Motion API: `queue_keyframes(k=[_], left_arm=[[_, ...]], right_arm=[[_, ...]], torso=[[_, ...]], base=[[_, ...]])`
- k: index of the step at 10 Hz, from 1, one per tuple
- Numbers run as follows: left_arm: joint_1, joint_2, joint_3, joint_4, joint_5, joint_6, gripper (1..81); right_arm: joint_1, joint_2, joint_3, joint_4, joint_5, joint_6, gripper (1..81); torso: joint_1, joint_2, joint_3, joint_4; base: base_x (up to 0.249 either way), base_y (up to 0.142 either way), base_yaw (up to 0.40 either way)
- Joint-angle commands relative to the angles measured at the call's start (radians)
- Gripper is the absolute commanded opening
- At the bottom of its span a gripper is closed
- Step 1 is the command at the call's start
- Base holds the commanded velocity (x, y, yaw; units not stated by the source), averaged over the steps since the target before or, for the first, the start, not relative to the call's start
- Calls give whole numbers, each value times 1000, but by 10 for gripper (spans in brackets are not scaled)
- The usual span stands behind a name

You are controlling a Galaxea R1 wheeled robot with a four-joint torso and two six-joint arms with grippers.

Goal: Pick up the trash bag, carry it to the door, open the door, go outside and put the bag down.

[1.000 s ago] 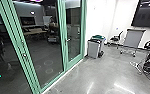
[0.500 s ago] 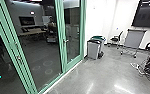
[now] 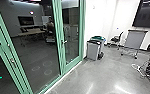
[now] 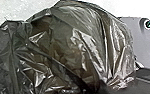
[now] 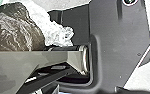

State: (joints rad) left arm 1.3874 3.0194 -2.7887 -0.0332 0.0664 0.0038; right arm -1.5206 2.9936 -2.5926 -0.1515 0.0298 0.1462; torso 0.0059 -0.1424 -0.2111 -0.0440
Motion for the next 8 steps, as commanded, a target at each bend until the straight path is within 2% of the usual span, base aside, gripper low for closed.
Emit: queue_keyframes(k=[1, 5, 8], left_arm=[[-58, -5, -3, 6, 58, 8, 10], [-60, -6, -3, 4, 58, 8, 10], [-60, -6, -3, 4, 58, 8, 10]], right_arm=[[44, 0, 8, -8, -51, -4, 811], [46, 0, 8, -8, -51, -4, 811], [44, 0, 8, -8, -53, -4, 811]], torso=[[0, 0, 0, 0], [0, 0, 0, 0], [0, 0, 0, 0]], base=[[155, -69, 0], [155, -69, 0], [155, 0, 0]])
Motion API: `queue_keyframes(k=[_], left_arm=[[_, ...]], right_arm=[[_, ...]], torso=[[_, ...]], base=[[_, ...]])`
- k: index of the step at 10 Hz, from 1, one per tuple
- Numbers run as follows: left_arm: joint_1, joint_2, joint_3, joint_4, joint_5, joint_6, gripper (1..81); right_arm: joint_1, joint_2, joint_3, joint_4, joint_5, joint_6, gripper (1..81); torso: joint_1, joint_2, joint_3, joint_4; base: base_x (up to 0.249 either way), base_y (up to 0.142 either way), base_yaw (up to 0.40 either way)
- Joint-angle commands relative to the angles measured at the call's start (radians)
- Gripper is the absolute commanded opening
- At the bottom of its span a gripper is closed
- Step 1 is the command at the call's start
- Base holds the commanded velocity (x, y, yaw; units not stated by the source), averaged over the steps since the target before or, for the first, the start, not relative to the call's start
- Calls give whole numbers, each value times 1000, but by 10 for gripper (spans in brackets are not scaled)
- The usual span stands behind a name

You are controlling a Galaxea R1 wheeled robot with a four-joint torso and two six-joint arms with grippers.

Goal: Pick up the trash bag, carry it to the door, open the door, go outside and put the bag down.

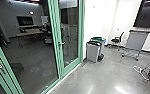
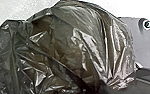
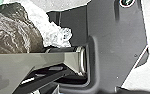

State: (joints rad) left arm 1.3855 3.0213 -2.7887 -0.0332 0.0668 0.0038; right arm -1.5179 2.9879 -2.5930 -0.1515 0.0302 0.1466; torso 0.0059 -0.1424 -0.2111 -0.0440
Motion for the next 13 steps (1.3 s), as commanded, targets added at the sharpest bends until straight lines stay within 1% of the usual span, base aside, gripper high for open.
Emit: queue_keyframes(k=[1, 8, 13], left_arm=[[-56, -7, -3, 4, 57, 8, 10], [-58, -7, -3, 6, 57, 8, 10], [-58, -5, -3, 6, 57, 8, 10]], right_arm=[[41, 6, 8, -8, -52, -4, 811], [38, 6, 8, -8, -52, -4, 811], [38, 6, 8, -10, -52, -4, 811]], torso=[[0, 0, 0, 0], [0, 0, 0, 0], [0, 0, 0, 0]], base=[[155, 0, 0], [155, 0, 0], [155, -61, 0]])
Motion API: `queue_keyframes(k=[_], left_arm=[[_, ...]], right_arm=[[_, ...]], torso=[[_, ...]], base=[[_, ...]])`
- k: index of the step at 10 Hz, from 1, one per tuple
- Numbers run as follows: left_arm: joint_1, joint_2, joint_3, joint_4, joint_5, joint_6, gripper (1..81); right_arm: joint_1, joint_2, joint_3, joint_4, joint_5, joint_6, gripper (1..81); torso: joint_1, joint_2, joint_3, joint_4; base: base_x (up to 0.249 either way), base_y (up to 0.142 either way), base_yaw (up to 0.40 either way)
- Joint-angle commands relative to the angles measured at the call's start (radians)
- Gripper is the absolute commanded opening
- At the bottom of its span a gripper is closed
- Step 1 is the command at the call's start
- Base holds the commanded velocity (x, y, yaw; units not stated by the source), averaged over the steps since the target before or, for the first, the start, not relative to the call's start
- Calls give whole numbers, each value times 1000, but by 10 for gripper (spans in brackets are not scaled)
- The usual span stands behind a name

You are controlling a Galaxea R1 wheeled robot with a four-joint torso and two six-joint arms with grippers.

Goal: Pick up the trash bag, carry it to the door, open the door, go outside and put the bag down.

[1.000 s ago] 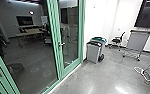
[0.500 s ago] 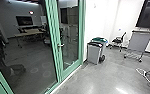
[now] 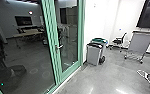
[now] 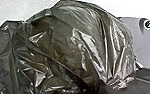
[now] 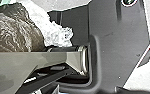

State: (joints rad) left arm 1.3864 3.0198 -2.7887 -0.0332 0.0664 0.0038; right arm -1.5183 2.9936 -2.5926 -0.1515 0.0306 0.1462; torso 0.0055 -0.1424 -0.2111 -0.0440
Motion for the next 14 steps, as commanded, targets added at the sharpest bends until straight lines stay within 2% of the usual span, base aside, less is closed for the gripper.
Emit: queue_keyframes(k=[1, 14], left_arm=[[-59, -4, -3, 6, 58, 8, 10], [-59, -4, -3, 6, 58, 8, 10]], right_arm=[[39, 0, 8, -10, -52, -4, 811], [39, 1, 8, -10, -52, -4, 811]], torso=[[0, 0, 0, 0], [0, 0, 0, 0]], base=[[155, -61, 0], [155, -63, 0]])
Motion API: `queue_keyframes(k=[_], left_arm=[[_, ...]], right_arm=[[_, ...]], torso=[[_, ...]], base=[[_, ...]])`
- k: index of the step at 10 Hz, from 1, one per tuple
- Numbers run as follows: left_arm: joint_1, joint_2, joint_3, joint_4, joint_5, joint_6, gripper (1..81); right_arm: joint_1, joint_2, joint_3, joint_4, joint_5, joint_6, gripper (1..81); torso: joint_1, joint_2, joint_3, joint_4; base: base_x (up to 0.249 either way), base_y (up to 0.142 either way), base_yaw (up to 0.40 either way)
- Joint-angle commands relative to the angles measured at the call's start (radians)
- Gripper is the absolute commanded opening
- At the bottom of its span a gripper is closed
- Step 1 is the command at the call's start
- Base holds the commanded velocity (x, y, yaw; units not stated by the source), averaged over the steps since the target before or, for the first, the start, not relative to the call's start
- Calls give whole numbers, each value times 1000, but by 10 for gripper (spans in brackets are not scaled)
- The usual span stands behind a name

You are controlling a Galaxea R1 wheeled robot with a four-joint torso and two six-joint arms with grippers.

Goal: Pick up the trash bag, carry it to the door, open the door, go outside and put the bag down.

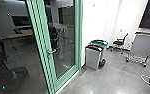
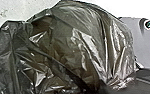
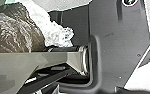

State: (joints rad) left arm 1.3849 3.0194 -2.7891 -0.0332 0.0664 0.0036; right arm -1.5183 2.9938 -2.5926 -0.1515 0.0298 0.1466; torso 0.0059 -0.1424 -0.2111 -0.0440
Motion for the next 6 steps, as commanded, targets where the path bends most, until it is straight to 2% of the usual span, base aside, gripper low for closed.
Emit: queue_keyframes(k=[1, 6], left_arm=[[-57, -3, -3, 6, 58, 9, 10], [-57, -3, -3, 6, 58, 9, 10]], right_arm=[[39, 1, 8, -10, -51, -4, 811], [39, 1, 8, -10, -51, -4, 811]], torso=[[0, 0, 0, 0], [0, 0, 0, 0]], base=[[155, 0, 0], [155, 0, 0]])
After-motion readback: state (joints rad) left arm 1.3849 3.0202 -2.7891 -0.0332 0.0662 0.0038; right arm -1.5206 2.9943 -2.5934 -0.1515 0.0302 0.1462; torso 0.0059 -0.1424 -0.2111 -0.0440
